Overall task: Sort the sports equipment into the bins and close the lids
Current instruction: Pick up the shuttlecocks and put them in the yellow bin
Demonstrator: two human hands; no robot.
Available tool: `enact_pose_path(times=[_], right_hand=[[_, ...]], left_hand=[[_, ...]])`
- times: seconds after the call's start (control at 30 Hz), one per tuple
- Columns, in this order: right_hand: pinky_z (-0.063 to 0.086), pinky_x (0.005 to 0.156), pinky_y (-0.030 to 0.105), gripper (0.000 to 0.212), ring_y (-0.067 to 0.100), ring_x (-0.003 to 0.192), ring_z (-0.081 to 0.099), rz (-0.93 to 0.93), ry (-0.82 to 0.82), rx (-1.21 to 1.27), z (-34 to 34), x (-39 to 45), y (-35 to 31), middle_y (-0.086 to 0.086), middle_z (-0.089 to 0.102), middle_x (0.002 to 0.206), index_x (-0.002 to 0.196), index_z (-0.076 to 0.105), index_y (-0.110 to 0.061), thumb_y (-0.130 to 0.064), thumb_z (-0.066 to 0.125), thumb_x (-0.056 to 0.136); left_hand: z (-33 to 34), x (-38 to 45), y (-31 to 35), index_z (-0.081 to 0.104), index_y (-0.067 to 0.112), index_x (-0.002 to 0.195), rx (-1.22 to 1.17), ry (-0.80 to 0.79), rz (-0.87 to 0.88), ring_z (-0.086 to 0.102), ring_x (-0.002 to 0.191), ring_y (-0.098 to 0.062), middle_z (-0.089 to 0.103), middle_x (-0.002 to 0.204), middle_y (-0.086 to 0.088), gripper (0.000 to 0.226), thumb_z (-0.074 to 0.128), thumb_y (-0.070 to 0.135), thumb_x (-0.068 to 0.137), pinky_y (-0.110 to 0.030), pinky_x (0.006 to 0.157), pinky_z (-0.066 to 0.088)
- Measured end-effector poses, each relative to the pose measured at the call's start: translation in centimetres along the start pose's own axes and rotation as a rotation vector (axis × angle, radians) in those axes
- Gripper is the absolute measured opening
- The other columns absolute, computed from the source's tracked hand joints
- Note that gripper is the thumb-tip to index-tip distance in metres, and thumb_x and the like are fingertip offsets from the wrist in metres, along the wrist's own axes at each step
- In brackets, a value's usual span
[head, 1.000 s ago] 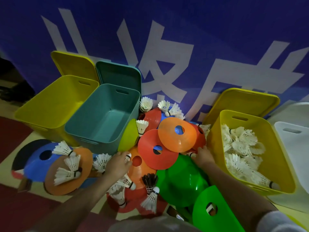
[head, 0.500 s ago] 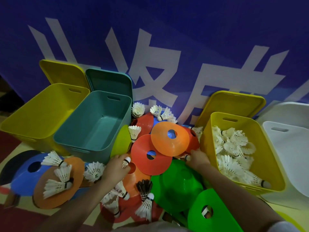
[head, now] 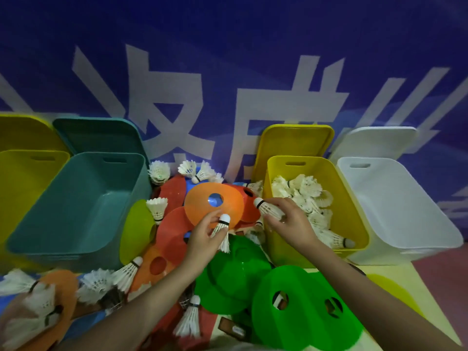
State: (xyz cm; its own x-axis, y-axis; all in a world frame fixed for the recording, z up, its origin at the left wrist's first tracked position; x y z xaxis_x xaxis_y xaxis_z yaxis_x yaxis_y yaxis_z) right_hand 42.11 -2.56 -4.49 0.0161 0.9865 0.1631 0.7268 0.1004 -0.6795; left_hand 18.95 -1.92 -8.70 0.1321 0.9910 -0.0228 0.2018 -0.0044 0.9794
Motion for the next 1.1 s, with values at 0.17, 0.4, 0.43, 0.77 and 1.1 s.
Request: enact_pose_path(times=[0.17, 0.4, 0.43, 0.77, 1.1], right_hand=[[0.045, 0.070, 0.024, 0.035, 0.015, 0.087, 0.058, 0.091, 0.119, -0.045, -4.6, -1.4, 4.9, -0.002, 0.054, 0.117, 0.126, 0.056, -0.022, -0.032, 0.058, 0.093], [0.044, 0.081, 0.035, 0.040, 0.027, 0.090, 0.060, 0.413, 0.182, -0.256, -9.6, -0.6, 13.0, 0.011, 0.051, 0.122, 0.131, 0.051, -0.018, -0.034, 0.052, 0.095], [0.045, 0.083, 0.036, 0.040, 0.030, 0.097, 0.059, 0.400, 0.152, -0.318, -9.7, -0.2, 13.5, 0.012, 0.051, 0.122, 0.132, 0.049, -0.017, -0.034, 0.051, 0.095], [0.029, 0.110, 0.044, 0.050, 0.031, 0.128, 0.037, 0.256, -0.312, -0.703, -7.1, 1.9, 16.4, 0.014, 0.045, 0.135, 0.136, 0.041, -0.012, -0.042, 0.024, 0.100], [0.043, 0.096, 0.033, 0.041, 0.026, 0.115, 0.048, 0.368, -0.226, -0.277, -6.8, 2.3, 17.6, 0.011, 0.047, 0.130, 0.135, 0.045, -0.011, -0.015, 0.044, 0.094]], left_hand=[[5.7, 1.9, 2.9, 0.059, 0.037, 0.113, -0.078, -0.118, 0.052, 0.058, 0.105, 0.000, 0.061, 0.111, 0.014, 0.035, 0.061, 0.021, 0.082, -0.021, 0.087, 0.048], [13.2, 5.5, 5.8, 0.057, 0.039, 0.116, -0.005, -0.198, 0.102, 0.052, 0.116, -0.005, 0.057, 0.118, 0.018, 0.036, 0.062, 0.015, 0.090, -0.023, 0.093, 0.044], [14.0, 6.0, 6.0, 0.057, 0.038, 0.118, 0.012, -0.201, 0.106, 0.051, 0.117, -0.005, 0.056, 0.120, 0.018, 0.036, 0.062, 0.016, 0.090, -0.020, 0.091, 0.042], [17.8, 13.0, 6.1, 0.055, 0.027, 0.130, 0.297, -0.120, 0.162, 0.049, 0.122, -0.011, 0.054, 0.134, 0.007, 0.041, 0.063, 0.025, 0.091, -0.034, 0.103, 0.042], [20.9, 18.8, 4.3, 0.058, 0.027, 0.127, 0.451, -0.141, 0.146, 0.052, 0.118, -0.012, 0.058, 0.130, 0.008, 0.038, 0.063, 0.024, 0.090, -0.034, 0.096, 0.045]])
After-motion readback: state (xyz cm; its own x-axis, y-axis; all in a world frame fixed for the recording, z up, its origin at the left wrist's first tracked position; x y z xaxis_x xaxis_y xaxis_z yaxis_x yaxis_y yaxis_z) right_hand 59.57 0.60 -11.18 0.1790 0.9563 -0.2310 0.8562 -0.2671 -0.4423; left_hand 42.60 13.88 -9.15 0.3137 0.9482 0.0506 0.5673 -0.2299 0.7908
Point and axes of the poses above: each hand's wrist, its own x-axis towards the middle knuckle, its own z-axis out of the palm, y = z × x, the point moved 1 cm from there along x, towards the middle knuckle
